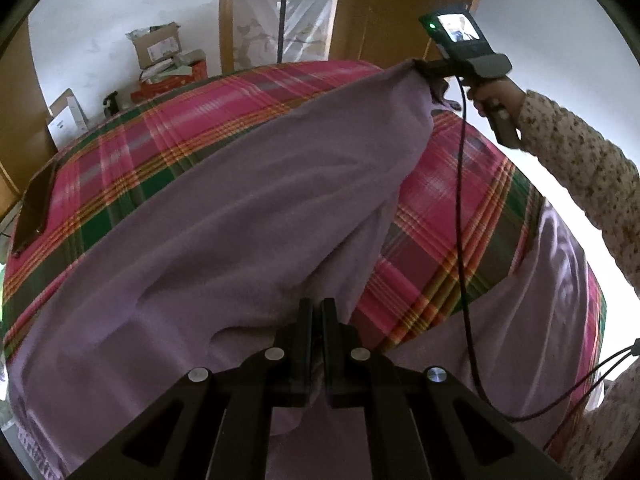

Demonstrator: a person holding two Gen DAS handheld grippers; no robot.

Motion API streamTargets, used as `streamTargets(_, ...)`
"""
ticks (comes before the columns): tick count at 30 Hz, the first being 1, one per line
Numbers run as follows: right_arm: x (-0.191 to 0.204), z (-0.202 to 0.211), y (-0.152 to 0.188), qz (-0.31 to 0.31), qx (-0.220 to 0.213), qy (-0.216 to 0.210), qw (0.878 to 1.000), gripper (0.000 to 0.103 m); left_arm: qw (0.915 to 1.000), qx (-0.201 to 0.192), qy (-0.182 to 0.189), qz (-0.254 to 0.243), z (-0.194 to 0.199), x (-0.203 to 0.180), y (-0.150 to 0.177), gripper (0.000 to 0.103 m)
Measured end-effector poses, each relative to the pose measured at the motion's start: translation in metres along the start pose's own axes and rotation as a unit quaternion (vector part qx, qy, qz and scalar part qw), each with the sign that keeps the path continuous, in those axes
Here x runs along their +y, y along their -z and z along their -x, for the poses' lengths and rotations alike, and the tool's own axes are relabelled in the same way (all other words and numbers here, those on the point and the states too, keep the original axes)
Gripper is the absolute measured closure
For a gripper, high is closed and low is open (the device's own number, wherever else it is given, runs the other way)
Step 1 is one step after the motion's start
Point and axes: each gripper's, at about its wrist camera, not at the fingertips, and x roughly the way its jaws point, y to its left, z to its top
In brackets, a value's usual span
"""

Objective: Fold clothes

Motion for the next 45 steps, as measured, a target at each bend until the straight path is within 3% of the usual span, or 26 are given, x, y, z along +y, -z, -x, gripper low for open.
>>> streamTargets(4, -0.007, -0.009, -0.001, -0.024, 0.026, -0.007, 0.999, 0.082, 1.0000, 0.000, 0.005, -0.008, 0.002, -0.001, 0.003, 0.099)
streamTargets(8, -0.026, -0.011, -0.001, -0.091, 0.048, -0.059, 0.993, 0.079, 0.9999, 0.007, 0.005, -0.012, 0.001, -0.003, 0.006, 0.099)
streamTargets(12, -0.049, -0.007, 0.004, -0.164, 0.050, -0.120, 0.978, 0.078, 0.9999, 0.011, 0.006, -0.010, -0.001, -0.002, 0.008, 0.099)
streamTargets(15, -0.068, 0.005, 0.019, -0.214, 0.038, -0.196, 0.956, 0.076, 0.9999, 0.006, 0.007, -0.007, -0.001, -0.001, 0.008, 0.099)
streamTargets(20, -0.081, 0.032, 0.039, -0.227, 0.003, -0.231, 0.946, 0.073, 1.0000, 0.001, 0.006, -0.002, 0.000, -0.001, 0.007, 0.099)
streamTargets(24, -0.077, 0.053, 0.060, -0.225, 0.006, -0.275, 0.935, 0.073, 0.9999, -0.006, 0.009, 0.008, 0.002, -0.001, 0.008, 0.099)
streamTargets(29, -0.035, 0.062, 0.079, -0.175, 0.042, -0.348, 0.920, 0.073, 0.9997, -0.006, 0.011, 0.021, -0.001, 0.001, 0.009, 0.099)
streamTargets(34, -0.009, 0.036, 0.079, -0.191, 0.085, -0.362, 0.908, 0.073, 0.9995, -0.008, 0.011, 0.028, -0.002, 0.000, 0.010, 0.099)
streamTargets(38, -0.008, 0.032, 0.076, -0.220, 0.071, -0.384, 0.894, 0.073, 0.9994, -0.006, 0.013, 0.031, -0.004, 0.001, 0.011, 0.099)
streamTargets(39, -0.008, 0.032, 0.073, -0.226, 0.067, -0.390, 0.890, 0.082, 0.9994, -0.006, 0.013, 0.031, -0.004, 0.002, 0.011, 0.099)
streamTargets(40, -0.008, 0.032, 0.071, -0.227, 0.067, -0.388, 0.891, 0.098, 0.9994, -0.006, 0.014, 0.032, -0.004, 0.002, 0.011, 0.099)
streamTargets(45, -0.013, 0.044, 0.058, -0.230, 0.040, -0.384, 0.893, 0.098, 0.9992, -0.009, 0.017, 0.036, -0.004, 0.003, 0.012, 0.099)
